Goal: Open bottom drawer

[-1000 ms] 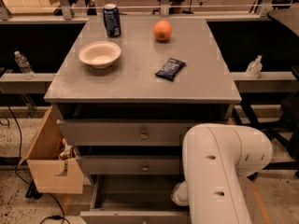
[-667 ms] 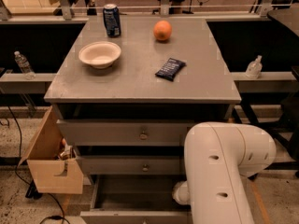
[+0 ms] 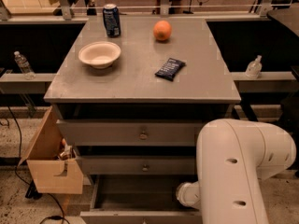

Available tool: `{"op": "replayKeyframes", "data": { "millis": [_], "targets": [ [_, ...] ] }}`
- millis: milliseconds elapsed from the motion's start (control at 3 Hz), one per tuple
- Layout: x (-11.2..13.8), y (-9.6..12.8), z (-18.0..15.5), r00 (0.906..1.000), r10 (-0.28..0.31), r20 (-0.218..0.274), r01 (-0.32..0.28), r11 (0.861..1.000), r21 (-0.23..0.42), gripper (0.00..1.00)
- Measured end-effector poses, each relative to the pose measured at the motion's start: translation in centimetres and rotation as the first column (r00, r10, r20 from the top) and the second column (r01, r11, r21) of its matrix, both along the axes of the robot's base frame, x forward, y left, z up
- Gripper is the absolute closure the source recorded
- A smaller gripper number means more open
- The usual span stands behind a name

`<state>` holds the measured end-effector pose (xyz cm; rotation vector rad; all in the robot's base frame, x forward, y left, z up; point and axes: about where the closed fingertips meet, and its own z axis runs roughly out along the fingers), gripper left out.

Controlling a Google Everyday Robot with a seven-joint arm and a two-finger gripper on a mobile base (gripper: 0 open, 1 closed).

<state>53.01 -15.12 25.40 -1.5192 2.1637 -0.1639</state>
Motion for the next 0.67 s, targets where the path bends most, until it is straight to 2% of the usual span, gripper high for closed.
{"op": "replayKeyframes", "data": {
  "millis": [667],
  "targets": [
    [-2.7,-1.6,4.9,0.9996,0.011,0.027,-0.012,1.0,0.006,1.0]
  ]
}}
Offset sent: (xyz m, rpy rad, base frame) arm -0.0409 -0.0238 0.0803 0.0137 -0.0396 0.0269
